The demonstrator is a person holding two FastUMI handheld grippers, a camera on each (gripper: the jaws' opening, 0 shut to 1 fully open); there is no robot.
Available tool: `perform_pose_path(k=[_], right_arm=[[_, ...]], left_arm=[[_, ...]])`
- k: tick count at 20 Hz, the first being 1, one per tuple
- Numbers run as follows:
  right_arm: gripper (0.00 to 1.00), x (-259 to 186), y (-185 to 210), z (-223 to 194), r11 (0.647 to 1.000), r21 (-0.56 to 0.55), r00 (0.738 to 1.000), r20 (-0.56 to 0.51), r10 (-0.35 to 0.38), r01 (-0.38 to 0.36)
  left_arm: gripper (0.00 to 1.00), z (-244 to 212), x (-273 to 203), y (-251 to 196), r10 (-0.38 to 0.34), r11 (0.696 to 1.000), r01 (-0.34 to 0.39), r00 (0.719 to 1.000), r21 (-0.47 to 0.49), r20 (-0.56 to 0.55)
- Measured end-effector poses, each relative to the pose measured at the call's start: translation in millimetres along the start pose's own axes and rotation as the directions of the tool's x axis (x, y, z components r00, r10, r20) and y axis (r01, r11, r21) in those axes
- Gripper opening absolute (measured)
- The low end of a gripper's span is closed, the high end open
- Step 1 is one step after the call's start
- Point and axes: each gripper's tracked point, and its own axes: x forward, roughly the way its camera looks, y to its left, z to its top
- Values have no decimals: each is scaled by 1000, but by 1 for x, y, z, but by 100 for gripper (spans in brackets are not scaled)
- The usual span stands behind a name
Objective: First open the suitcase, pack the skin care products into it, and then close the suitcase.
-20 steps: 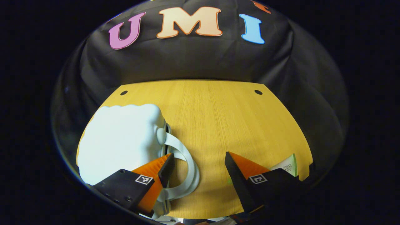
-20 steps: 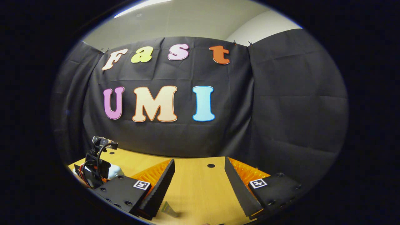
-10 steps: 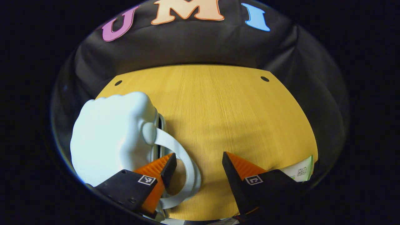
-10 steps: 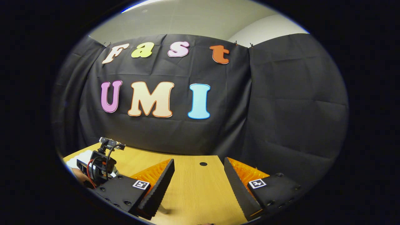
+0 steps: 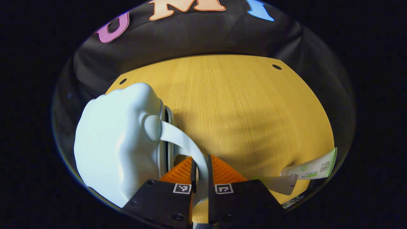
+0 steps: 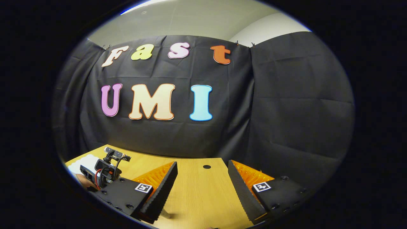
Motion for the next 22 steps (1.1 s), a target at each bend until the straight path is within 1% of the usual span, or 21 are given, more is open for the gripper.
perform_pose_path(k=[1, 4, 7, 9, 11, 12, 13, 16, 19, 22], right_arm=[[99, 0, 2, 0, 1000, 3, 1000, 2, 6, -6], [99, 0, 7, 2, 1000, 10, 1000, 20, 22, -22], [99, 1, 12, 5, 999, 27, 998, 35, 42, -43], [99, 3, 19, 3, 997, 41, 997, 37, 62, -63], [99, 4, 26, 2, 996, 41, 996, 37, 81, -82], [100, 4, 31, -2, 995, 42, 995, 34, 93, -94], [99, 4, 36, -3, 993, 45, 994, 32, 105, -106], [99, 5, 47, -6, 990, 55, 991, 28, 128, -129], [99, 6, 56, -8, 988, 66, 990, 26, 140, -141], [99, 8, 68, -8, 986, 71, 988, 26, 149, -151]], left_arm=[[13, 1, -2, -1, -1, 1000, 1, 1000, 14, 4], [7, 10, -17, -3, -1, 998, -1, 1000, 59, 24], [2, 19, -40, -2, -48, 999, 48, 998, -5, 42], [1, 34, -56, 5, -52, 999, 53, 995, -6, 83], [1, 46, -77, 15, -43, 999, 43, 993, 6, 113], [1, 52, -89, 20, -44, 999, 44, 991, 2, 129], [1, 57, -101, 29, -49, 999, 50, 989, -4, 143], [0, 73, -126, 59, -56, 996, 67, 979, -51, 196], [0, 88, -150, 93, -24, 997, 40, 970, -62, 244], [0, 96, -167, 129, 14, 998, 4, 964, -66, 265]])
